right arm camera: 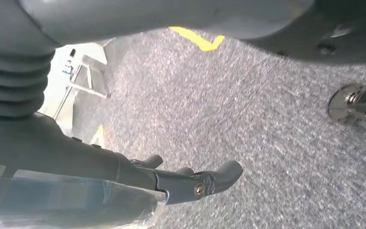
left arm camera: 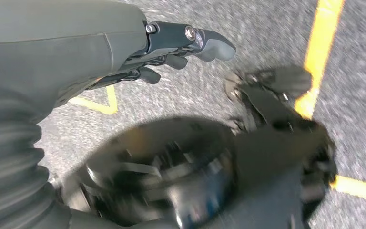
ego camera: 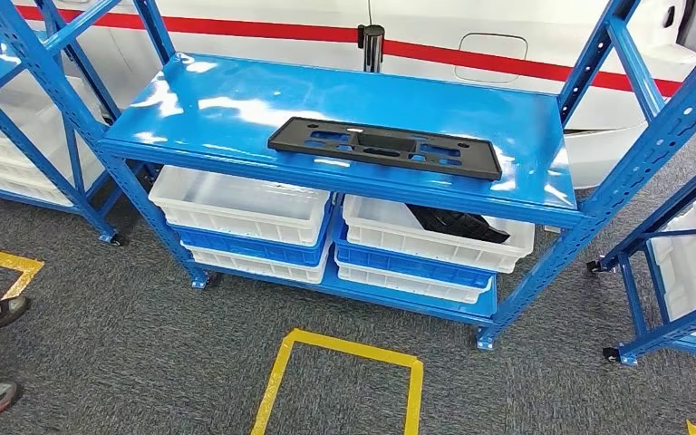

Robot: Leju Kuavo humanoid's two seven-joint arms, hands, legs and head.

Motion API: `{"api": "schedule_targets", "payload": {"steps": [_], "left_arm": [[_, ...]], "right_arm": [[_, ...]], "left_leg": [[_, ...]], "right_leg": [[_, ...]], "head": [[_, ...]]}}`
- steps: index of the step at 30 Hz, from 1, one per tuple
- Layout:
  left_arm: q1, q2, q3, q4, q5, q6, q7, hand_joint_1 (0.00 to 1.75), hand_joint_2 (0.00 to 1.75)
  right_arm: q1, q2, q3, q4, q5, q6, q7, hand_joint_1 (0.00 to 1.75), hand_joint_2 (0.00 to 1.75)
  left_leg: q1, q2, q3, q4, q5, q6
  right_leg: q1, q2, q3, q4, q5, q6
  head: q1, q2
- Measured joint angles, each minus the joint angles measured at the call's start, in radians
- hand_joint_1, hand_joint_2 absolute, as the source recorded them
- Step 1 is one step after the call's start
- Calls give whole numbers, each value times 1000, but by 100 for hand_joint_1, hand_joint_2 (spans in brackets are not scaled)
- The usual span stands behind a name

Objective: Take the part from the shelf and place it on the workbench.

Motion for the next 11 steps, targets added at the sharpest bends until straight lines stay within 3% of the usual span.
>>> {"api": "schedule_targets", "payload": {"steps": [1, 4, 5, 6, 7, 9, 11], "left_arm": [[4, 1, -8, -3, 10, 0, 1, 0, 175], [7, 5, -36, -14, 40, 1, 3, 0, 175], [7, 6, -46, -20, 50, 1, 5, 0, 175], [7, 7, -57, -28, 61, 1, 7, 0, 175], [8, 8, -70, -37, 73, 1, 9, 0, 175], [8, 11, -99, -59, 99, 1, 12, 0, 175], [7, 14, -120, -75, 116, 2, 15, 0, 175]], "right_arm": [[4, -1, 13, -2, -24, -4, 0, 0, 0], [22, -8, 49, -3, -96, -11, 0, 0, 0], [30, -10, 61, -3, -120, -12, 0, 0, 0], [39, -12, 74, -3, -145, -13, 0, 0, 0], [51, -13, 88, -3, -174, -16, 0, 0, 0], [75, -18, 121, -3, -236, -22, 0, 0, 0], [89, -20, 145, -3, -278, -27, 0, 0, 0]], "left_leg": [[3, -1, 5, -7, 5, 4], [1, -6, 9, -12, 7, 10], [0, -8, 10, -11, 6, 10], [-1, -11, 11, -11, 5, 9], [-1, -14, 14, -11, 3, 7], [0, -21, 20, -8, -3, -1], [-2, -24, 23, -3, -10, -10]], "right_leg": [[1, 2, -11, 26, -14, 0], [-1, 10, -102, 211, -96, -10], [-2, 11, -130, 261, -110, -7], [-3, 12, -139, 273, -107, 0], [-4, 12, -129, 245, -87, 10], [-10, 12, -66, 108, -25, 27], [-12, 13, -23, 14, 11, 28]], "head": [[1, 0], [6, 0], [7, 0], [8, 0], [8, 0], [9, 0], [9, 0]]}}
